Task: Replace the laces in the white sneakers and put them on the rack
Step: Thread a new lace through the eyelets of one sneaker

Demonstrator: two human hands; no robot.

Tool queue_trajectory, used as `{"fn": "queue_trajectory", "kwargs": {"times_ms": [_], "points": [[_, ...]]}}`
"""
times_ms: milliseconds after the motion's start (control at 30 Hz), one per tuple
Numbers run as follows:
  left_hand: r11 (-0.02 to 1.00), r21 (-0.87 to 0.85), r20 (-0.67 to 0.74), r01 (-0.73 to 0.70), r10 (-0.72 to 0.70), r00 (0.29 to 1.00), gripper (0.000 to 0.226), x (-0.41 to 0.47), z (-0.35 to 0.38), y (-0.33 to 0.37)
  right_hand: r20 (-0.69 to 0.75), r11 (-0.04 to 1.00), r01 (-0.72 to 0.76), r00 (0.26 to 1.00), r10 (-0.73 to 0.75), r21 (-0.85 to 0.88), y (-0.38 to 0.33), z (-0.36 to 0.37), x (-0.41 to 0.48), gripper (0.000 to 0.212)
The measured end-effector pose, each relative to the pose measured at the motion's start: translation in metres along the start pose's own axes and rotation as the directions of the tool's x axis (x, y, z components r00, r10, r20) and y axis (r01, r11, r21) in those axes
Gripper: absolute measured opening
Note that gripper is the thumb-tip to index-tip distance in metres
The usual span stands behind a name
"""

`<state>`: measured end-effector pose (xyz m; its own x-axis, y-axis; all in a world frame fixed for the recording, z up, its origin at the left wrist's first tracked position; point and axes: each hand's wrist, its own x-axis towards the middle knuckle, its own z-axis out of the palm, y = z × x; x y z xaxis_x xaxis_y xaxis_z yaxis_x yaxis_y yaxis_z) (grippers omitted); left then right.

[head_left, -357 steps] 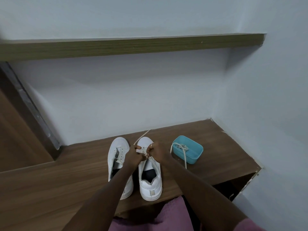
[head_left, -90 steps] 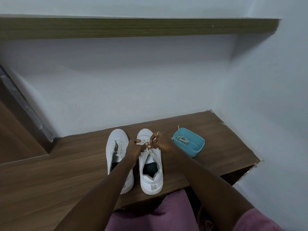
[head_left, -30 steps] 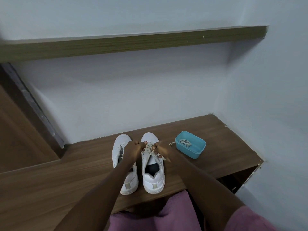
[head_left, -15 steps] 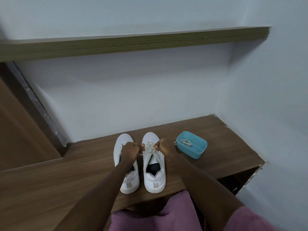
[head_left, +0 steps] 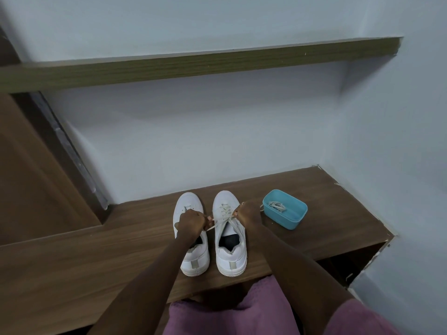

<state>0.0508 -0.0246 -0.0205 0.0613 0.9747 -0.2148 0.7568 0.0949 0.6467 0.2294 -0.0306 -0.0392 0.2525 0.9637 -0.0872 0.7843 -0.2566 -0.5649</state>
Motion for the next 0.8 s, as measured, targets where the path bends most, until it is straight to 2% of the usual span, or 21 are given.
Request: {"fn": "queue_trajectory", "kwargs": {"times_ms": [33,233,300,367,467,500,567,600,633,667,700,733,800], "points": [[1.000,-0.013,0.001,0.003,-0.003,1.000,0.027,-0.002,-0.002,0.001,-0.018,1.000,-0.011,1.000,0.012,0.026,-0.001,0.000,-0.002,0.034],[0.985,-0.167,0.026,0.032,-0.028,0.999,0.038,-0.015,-0.007,0.002,-0.013,0.996,0.018,1.000,-0.019,-0.083,0.005,0.007,-0.001,0.035],[0.977,-0.205,0.016,0.053,-0.050,0.999,0.036,-0.016,-0.006,-0.001,0.019,0.974,0.054,0.998,-0.051,-0.219,0.005,0.009,0.001,0.035],[0.968,-0.240,-0.003,0.078,-0.081,0.997,0.037,-0.017,-0.006,-0.003,0.009,0.962,0.067,0.998,-0.067,-0.265,0.006,0.010,-0.001,0.036],[0.959,-0.269,0.013,0.095,-0.095,0.995,0.035,-0.016,-0.005,-0.004,0.054,0.975,0.098,0.995,-0.089,-0.198,0.006,0.010,0.002,0.035],[0.966,-0.246,0.027,0.077,-0.073,0.997,0.031,-0.015,-0.006,-0.004,0.063,0.981,0.106,0.993,-0.097,-0.163,0.006,0.008,0.000,0.032],[0.989,-0.149,0.058,0.009,0.000,0.998,0.021,-0.013,-0.006,-0.005,0.005,0.997,0.080,0.997,-0.080,0.013,0.008,0.002,0.003,0.020],[0.994,-0.102,0.054,-0.025,0.030,0.998,0.020,-0.010,-0.006,-0.007,-0.018,0.993,0.113,0.993,-0.113,0.027,0.009,-0.001,0.009,0.035],[0.996,-0.081,0.052,-0.036,0.040,0.998,0.021,-0.010,-0.008,-0.007,0.076,0.995,0.096,0.993,-0.094,-0.025,0.016,-0.004,0.011,0.041],[0.998,-0.056,0.062,-0.037,0.040,0.997,0.021,-0.009,-0.009,-0.006,0.094,0.997,0.071,0.993,-0.070,-0.009,0.021,-0.011,0.002,0.034],[0.999,-0.009,0.079,-0.054,0.054,0.995,0.022,-0.006,-0.010,-0.007,0.209,0.997,0.048,0.977,-0.035,-0.058,0.028,-0.018,-0.001,0.022],[0.995,0.059,0.108,-0.076,0.069,0.992,0.023,-0.003,-0.010,-0.006,0.257,0.999,0.000,0.966,0.014,-0.053,0.034,-0.025,-0.002,0.015],[0.974,0.187,0.132,-0.126,0.102,0.986,0.022,0.001,-0.011,-0.003,0.345,0.995,-0.030,0.937,0.062,-0.096,0.046,-0.040,0.000,0.020]]}}
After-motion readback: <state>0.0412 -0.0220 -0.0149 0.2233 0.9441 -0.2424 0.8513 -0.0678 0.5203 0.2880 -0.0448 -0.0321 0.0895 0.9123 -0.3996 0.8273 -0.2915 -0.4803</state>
